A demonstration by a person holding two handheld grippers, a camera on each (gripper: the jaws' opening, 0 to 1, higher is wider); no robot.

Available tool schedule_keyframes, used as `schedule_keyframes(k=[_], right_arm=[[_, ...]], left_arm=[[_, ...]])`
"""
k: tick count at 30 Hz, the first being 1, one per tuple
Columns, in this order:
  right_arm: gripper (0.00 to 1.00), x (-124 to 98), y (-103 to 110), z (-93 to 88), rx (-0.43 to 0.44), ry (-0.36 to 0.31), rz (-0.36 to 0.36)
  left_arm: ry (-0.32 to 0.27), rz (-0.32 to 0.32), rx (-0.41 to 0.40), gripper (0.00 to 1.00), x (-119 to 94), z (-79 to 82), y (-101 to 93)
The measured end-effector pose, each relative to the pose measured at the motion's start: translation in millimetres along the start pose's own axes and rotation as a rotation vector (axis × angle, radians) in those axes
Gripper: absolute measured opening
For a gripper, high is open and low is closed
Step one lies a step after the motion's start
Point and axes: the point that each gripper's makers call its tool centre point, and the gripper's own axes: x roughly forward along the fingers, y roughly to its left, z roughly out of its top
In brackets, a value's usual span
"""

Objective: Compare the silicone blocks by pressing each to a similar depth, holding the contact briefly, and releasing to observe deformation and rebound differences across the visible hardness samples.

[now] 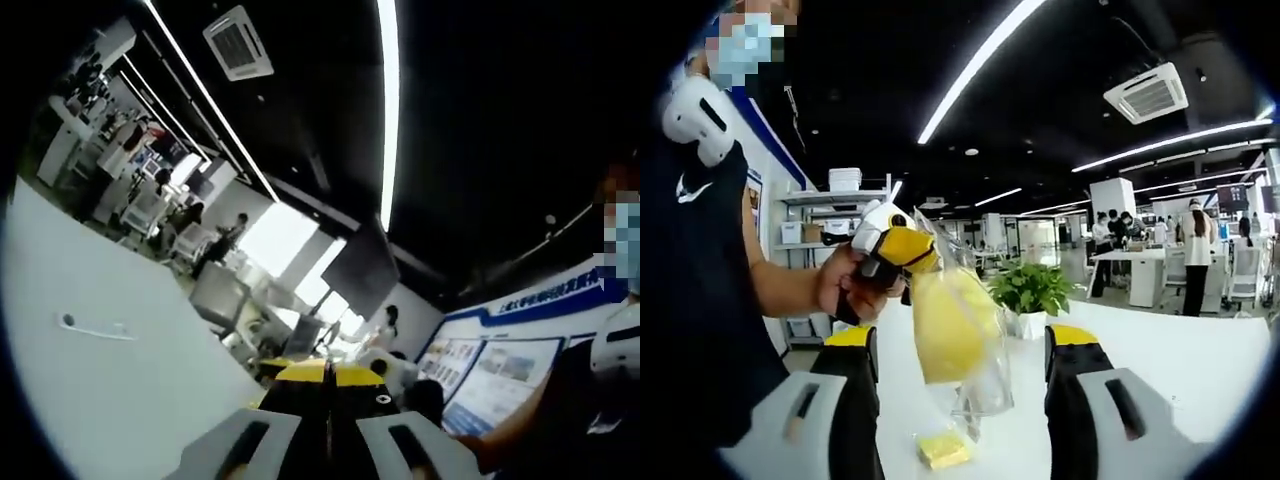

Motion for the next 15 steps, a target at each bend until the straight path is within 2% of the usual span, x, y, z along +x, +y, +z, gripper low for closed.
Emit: schedule_keyframes(k=[11,15], right_arm=[[0.42,5.4,14.8,10.1,0.018,-0.026,0.076],[0.40,7.7,15.7,10.6,0.019,-0.030,0.084]], left_arm=[[-0.008,-0.017,-0.021,0.00,0.4,2.4,-5.4],[-0.009,-0.019,-0.025,0.00,0.2,3.0,-6.0]])
